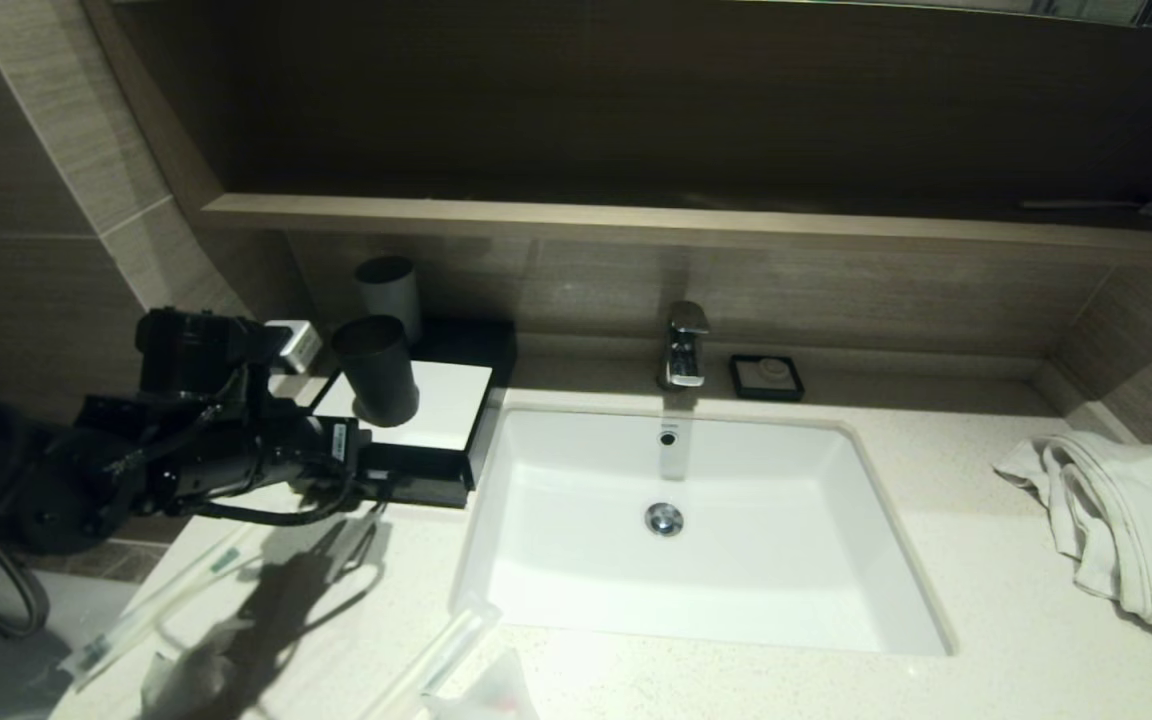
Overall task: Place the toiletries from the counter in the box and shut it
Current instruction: Pick up the cup
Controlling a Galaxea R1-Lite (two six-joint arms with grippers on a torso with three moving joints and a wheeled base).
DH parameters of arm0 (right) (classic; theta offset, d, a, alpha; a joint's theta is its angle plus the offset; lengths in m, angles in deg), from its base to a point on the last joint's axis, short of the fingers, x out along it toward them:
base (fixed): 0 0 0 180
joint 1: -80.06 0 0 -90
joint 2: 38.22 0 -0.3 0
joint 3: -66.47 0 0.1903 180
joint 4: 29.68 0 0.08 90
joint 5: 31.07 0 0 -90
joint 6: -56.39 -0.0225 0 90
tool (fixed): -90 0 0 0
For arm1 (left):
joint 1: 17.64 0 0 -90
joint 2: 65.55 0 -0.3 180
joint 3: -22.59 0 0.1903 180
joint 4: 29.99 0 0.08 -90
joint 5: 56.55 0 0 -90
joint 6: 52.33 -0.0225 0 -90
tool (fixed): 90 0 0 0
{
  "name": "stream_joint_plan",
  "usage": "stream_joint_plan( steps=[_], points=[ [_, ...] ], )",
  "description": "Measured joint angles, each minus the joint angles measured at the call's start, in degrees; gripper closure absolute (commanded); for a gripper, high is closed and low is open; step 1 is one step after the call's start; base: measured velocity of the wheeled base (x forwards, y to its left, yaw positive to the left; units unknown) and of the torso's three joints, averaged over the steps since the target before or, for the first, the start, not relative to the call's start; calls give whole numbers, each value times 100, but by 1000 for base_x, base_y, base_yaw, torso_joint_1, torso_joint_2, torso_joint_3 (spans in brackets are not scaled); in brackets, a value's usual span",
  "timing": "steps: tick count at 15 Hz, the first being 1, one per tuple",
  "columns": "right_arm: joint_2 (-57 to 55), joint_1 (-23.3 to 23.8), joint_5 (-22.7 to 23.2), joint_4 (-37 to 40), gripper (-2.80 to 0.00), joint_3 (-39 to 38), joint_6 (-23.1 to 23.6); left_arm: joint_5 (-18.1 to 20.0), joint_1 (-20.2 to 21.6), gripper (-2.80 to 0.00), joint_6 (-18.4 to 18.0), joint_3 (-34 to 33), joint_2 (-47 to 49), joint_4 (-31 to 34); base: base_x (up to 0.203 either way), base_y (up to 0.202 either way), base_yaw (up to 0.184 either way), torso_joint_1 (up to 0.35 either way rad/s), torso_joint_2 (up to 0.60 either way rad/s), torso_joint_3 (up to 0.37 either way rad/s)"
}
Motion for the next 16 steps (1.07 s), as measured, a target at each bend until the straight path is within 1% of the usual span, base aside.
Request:
stream_joint_plan(
  steps=[2,6,8,9,14,16],
  points=[
    [0,0,1,0,0,0,0,6,-1,-280,-66,-13,86,-205,0,0,0,0,0,0],
    [0,0,-1,0,0,0,0,1,-1,-280,-77,-41,289,-699,0,0,0,0,0,0],
    [0,0,-1,0,0,0,2,6,-6,-280,-77,-41,459,-1213,0,0,0,0,0,0],
    [0,0,1,0,0,0,0,6,-17,-280,-72,-30,527,-1346,0,0,0,0,0,0],
    [0,0,-1,0,0,0,2,-4,-94,-280,-67,-9,783,-1676,0,0,0,0,0,0],
    [0,0,0,0,0,0,0,-10,-108,-280,-64,7,836,-1700,0,0,0,0,0,0]
  ],
)
